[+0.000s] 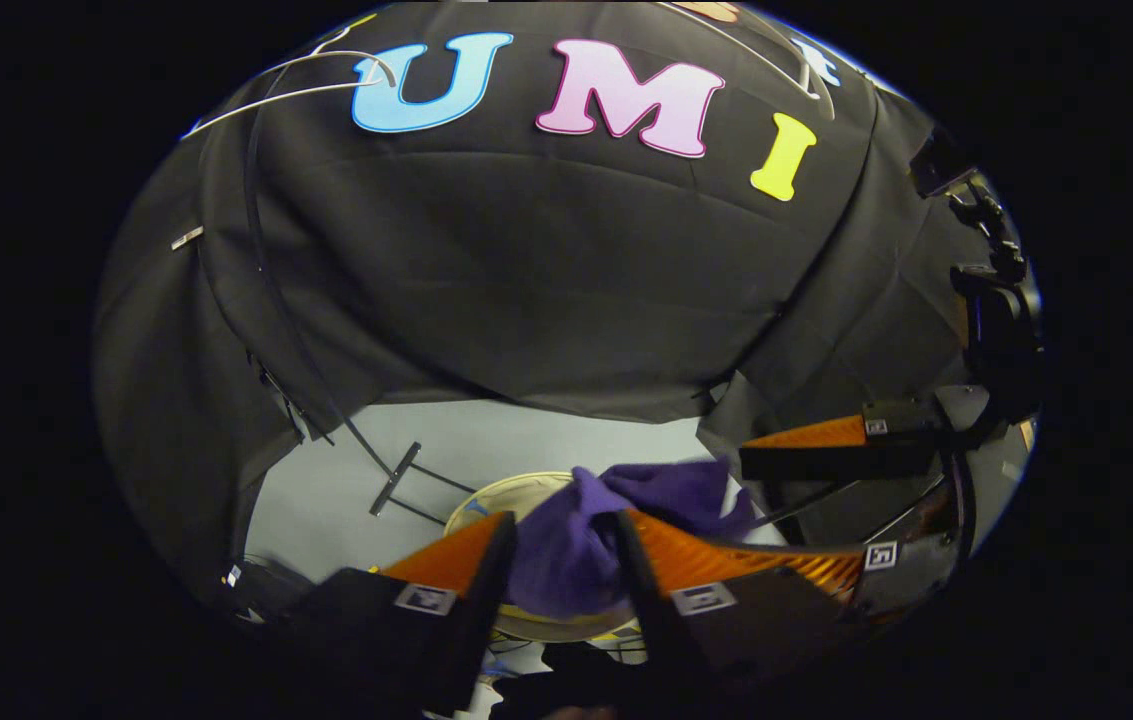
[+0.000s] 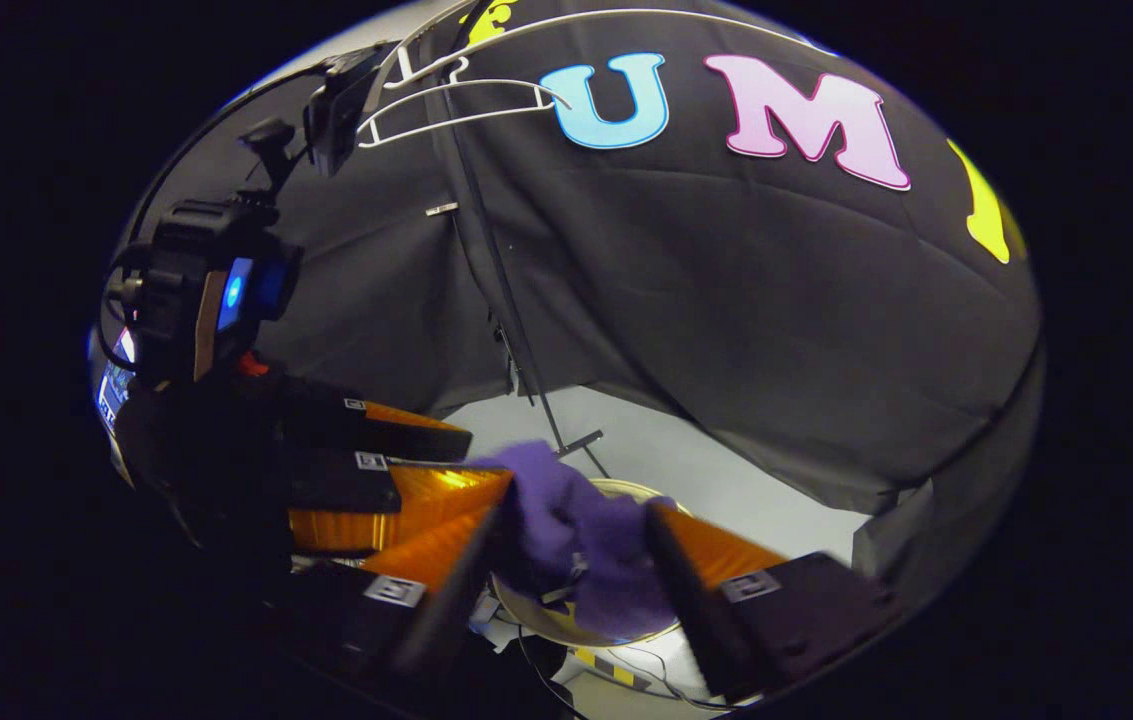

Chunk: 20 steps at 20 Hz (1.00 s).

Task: Grasp the clothes on the hanger with both hands and then place them into the laundry hamper below.

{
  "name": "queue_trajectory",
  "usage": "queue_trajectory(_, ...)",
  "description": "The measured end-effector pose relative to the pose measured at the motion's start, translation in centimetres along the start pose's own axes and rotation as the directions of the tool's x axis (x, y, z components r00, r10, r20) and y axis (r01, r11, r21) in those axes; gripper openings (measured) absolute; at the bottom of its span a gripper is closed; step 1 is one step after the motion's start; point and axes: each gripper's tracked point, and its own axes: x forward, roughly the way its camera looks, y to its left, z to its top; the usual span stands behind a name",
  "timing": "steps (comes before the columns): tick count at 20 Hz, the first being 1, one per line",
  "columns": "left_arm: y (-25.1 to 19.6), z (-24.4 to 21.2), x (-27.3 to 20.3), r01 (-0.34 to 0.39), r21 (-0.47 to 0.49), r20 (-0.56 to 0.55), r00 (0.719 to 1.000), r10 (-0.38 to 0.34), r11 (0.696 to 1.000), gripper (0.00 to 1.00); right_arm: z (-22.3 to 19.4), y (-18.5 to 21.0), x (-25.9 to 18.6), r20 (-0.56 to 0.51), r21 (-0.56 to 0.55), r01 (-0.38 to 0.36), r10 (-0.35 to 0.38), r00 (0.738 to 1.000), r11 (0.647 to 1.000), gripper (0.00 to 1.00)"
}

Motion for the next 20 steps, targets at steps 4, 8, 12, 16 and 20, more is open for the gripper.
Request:
queue_trajectory(4,0.9,1.3,-0.1,-0.011,-0.02,0.032,0.999,0.012,1.0,0.96,0.5,-0.5,0.4,0.01,0.017,0.003,-0.003,1.0,1.0,0.98)
queue_trajectory(8,0.9,1.6,-0.2,-0.007,-0.008,0.039,0.999,0.007,1.0,0.96,1.3,0.3,0.4,0.03,-0.003,-0.004,0.004,1.0,1.0,0.99)
queue_trajectory(12,1.0,1.7,-0.6,0.0,0.0,0.044,0.999,0.0,1.0,0.96,1.5,0.4,0.2,0.039,-0.003,-0.009,0.009,0.999,1.0,0.98)
queue_trajectory(16,1.4,2.7,-1.5,0.011,-0.003,0.081,0.997,-0.011,1.0,0.96,2.5,0.2,-0.5,0.072,-0.014,0.005,-0.004,0.997,1.0,0.99)
queue_trajectory(20,2.0,3.2,-3.6,0.018,0.025,0.124,0.992,-0.021,1.0,0.96,2.6,1.4,-1.6,0.1,-0.001,0.027,-0.027,0.995,1.0,0.99)
